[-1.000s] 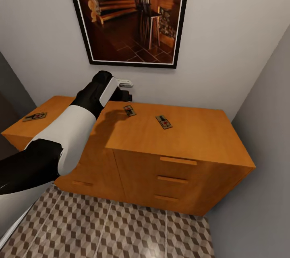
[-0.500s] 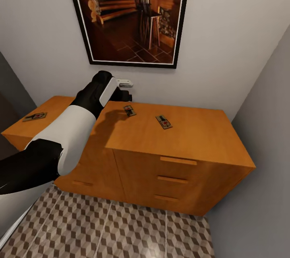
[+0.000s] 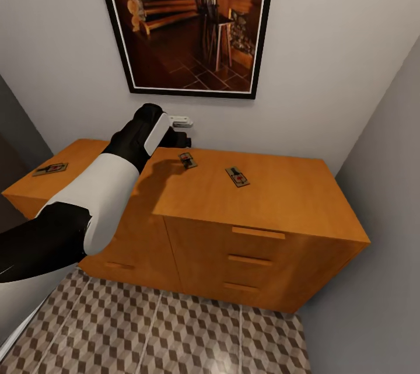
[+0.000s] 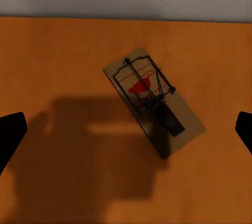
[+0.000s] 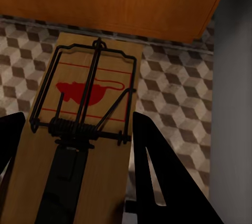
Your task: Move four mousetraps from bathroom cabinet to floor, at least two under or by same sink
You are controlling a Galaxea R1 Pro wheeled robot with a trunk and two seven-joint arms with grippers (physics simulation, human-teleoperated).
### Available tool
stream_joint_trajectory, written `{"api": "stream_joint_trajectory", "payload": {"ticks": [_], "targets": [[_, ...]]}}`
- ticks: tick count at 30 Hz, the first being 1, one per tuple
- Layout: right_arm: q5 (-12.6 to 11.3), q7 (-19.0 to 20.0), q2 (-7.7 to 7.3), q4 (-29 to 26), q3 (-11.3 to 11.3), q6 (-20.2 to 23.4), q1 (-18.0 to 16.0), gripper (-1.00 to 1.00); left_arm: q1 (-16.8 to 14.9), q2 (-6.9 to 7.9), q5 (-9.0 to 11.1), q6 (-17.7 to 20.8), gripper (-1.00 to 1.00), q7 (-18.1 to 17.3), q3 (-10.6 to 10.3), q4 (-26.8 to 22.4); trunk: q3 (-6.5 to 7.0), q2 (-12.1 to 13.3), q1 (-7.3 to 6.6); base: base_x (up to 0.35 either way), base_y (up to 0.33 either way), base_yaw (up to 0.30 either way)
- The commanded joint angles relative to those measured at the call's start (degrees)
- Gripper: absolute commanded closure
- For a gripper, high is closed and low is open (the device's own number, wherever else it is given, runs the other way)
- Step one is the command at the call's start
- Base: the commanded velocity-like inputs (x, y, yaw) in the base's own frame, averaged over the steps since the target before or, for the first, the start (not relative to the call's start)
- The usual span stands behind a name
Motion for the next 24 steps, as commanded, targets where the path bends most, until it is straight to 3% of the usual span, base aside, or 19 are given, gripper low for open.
{"api": "stream_joint_trajectory", "payload": {"ticks": [1,24], "targets": [[0.3,0.3,-0.01,0.0,-0.5,-0.2,0.0,1.00,0.0,0.03,0.6,0.2,-1.00,0.5,-0.2,0.0,-0.10,0.0,0.00,0.000,0.000,0.000],[0.3,0.3,-0.01,0.0,-0.5,-0.2,0.0,1.00,0.0,0.03,0.6,0.2,-1.00,0.5,-0.2,0.2,-1.31,0.0,0.00,0.022,-0.018,0.000]]}}
